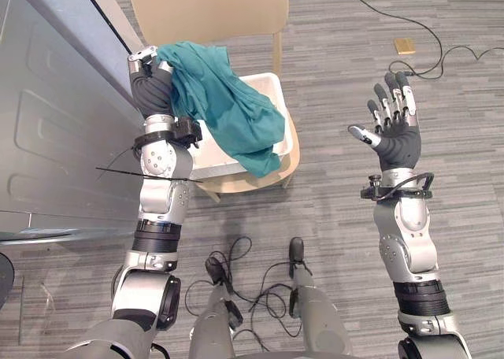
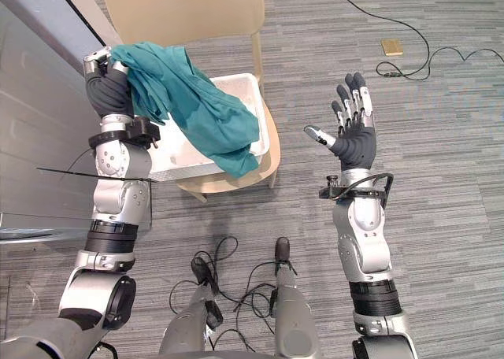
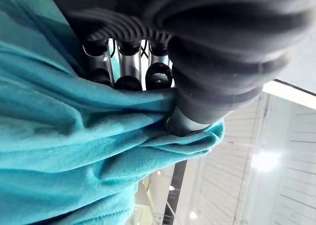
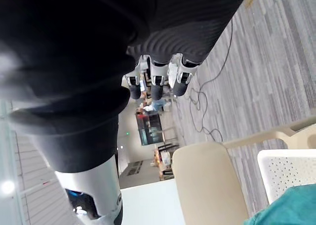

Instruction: Pick up the laundry basket with both hands and put the clothes into the washing machine.

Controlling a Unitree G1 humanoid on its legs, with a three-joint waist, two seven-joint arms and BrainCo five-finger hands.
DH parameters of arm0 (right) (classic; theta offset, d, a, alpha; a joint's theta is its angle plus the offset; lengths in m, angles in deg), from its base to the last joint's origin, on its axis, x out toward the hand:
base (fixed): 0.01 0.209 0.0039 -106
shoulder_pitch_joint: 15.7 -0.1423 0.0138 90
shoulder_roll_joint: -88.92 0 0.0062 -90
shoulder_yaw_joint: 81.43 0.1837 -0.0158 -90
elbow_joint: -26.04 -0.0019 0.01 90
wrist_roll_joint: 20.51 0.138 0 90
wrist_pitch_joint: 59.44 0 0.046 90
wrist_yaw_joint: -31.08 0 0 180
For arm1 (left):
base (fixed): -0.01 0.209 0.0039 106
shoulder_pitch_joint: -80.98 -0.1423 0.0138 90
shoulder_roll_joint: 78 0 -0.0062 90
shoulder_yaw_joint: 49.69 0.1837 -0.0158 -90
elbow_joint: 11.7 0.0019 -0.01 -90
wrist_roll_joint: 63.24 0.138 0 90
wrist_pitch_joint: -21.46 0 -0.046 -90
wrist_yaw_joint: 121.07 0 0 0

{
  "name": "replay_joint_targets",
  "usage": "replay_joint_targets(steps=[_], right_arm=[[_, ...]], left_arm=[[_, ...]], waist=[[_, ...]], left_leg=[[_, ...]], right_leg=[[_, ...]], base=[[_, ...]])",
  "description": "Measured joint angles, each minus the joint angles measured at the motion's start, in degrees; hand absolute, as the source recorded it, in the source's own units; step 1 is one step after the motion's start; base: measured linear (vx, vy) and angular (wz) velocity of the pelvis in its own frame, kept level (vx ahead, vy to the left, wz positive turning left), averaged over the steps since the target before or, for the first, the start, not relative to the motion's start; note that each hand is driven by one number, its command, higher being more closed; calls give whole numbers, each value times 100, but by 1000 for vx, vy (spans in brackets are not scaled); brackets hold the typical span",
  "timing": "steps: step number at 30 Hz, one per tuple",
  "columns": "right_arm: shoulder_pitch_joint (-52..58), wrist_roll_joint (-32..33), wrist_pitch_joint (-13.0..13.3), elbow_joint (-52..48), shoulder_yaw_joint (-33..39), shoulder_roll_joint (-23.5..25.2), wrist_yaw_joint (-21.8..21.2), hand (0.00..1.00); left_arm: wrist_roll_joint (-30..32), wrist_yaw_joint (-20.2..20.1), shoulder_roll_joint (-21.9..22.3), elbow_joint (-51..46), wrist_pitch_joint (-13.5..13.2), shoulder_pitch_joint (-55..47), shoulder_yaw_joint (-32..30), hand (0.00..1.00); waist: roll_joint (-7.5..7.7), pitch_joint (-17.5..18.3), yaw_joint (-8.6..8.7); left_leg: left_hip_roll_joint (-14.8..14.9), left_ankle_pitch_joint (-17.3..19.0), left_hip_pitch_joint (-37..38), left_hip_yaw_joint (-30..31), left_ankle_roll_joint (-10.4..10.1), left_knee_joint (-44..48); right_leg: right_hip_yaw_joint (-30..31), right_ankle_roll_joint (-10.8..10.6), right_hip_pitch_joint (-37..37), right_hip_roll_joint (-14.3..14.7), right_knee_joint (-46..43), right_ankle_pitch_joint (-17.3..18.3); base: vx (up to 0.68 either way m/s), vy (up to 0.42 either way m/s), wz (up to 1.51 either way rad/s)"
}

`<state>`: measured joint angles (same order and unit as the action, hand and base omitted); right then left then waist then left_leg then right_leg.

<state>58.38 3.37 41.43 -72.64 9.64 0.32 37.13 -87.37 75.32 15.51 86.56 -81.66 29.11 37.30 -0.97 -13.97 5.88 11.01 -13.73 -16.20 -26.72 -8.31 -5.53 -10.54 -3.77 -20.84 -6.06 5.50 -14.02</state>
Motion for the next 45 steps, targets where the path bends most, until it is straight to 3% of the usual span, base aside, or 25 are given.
replay_joint_targets(steps=[8,13,23,32,37,39,43,45], right_arm=[[3,-221,-38,128,-375,-56,-141,0],[5,-454,-202,380,-605,-111,-415,0],[-86,-1501,-500,960,-1095,-54,-639,0],[-214,-1559,-576,1252,-1251,195,-639,0],[-57,-1558,-596,1633,-1271,256,-775,0],[68,-1558,-630,1770,-1257,304,-857,0],[309,-1557,-657,1920,-729,241,-862,0],[475,-1559,-685,1917,-448,81,-854,0]], left_arm=[[12,27,3,0,1,146,2,100],[16,40,-48,-134,-3,609,12,100],[83,-113,-79,-768,-76,608,257,100],[251,-253,-72,-870,-94,578,315,100],[289,-253,-209,-1484,-119,215,-226,100],[356,-240,-469,-1696,-189,16,-748,100],[387,-87,-918,-1659,-273,-136,-1326,100],[399,-1,-1008,-1656,-304,-216,-1474,100]], waist=[[4,233,4],[6,325,15],[-3,653,-62],[-77,913,-52],[-202,1046,-222],[-232,1137,-346],[-267,1167,-413],[-248,1181,-442]], left_leg=[[5,-19,-3,68,21,-1],[-30,-21,3,255,21,-5],[-108,-18,326,489,22,-36],[-100,5,513,627,3,-40],[-54,81,696,735,-63,-40],[5,80,693,757,-65,-39],[70,76,499,1056,-68,-27],[141,178,462,710,54,2]], right_leg=[[-70,26,46,-16,0,-17],[-256,24,168,-29,0,-14],[-524,23,678,-104,3,168],[-626,51,931,-93,7,202],[-701,67,1176,-52,11,256],[-724,85,1184,0,11,270],[-1323,119,1363,21,11,370],[-1639,142,1465,5,10,380]], base=[[0,9,4],[-17,26,18],[-16,14,14],[-10,-6,6],[-13,-7,6],[-26,-37,6],[-32,-22,63],[-10,10,82]])
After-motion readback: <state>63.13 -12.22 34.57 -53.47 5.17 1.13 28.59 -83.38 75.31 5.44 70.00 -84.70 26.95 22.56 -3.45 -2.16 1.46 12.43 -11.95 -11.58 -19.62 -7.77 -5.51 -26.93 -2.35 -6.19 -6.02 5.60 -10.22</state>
